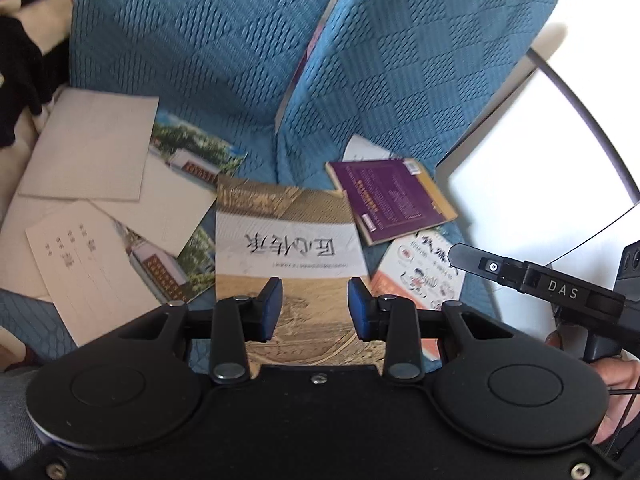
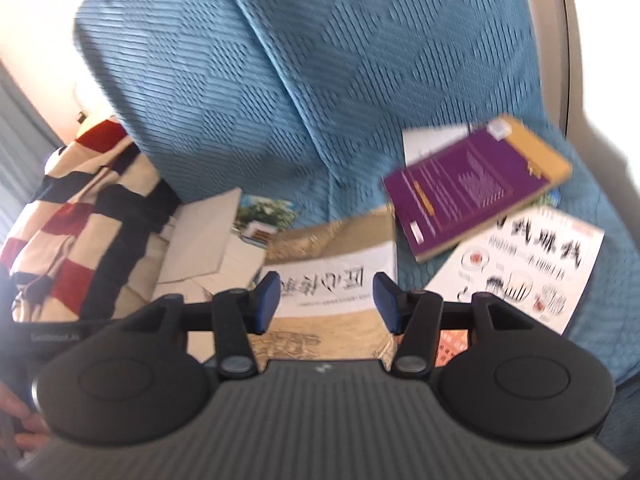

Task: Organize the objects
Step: 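Withdraw both tools up and back from the placed book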

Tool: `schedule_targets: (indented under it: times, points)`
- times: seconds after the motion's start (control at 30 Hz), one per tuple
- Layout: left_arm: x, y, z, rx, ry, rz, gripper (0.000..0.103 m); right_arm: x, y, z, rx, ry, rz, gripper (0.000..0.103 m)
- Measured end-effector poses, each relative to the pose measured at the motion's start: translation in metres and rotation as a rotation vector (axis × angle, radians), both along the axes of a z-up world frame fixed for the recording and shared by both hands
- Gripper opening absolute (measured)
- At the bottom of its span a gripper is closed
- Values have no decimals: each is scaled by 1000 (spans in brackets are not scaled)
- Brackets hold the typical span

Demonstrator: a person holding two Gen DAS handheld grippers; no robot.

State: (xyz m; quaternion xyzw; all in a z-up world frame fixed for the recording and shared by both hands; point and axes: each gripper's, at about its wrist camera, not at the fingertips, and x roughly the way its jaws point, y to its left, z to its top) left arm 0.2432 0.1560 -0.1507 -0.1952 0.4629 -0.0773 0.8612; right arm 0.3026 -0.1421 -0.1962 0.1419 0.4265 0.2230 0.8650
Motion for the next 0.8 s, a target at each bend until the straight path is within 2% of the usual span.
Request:
schedule_targets:
  times: [0.33, 0.8]
  points:
    - [-37, -22, 45, 40, -84, 16, 32, -41, -6, 53, -40, -107, 19, 55]
    - [-94, -49, 62, 65, -128, 28, 32, -116, -19, 69, -84, -160, 18, 55]
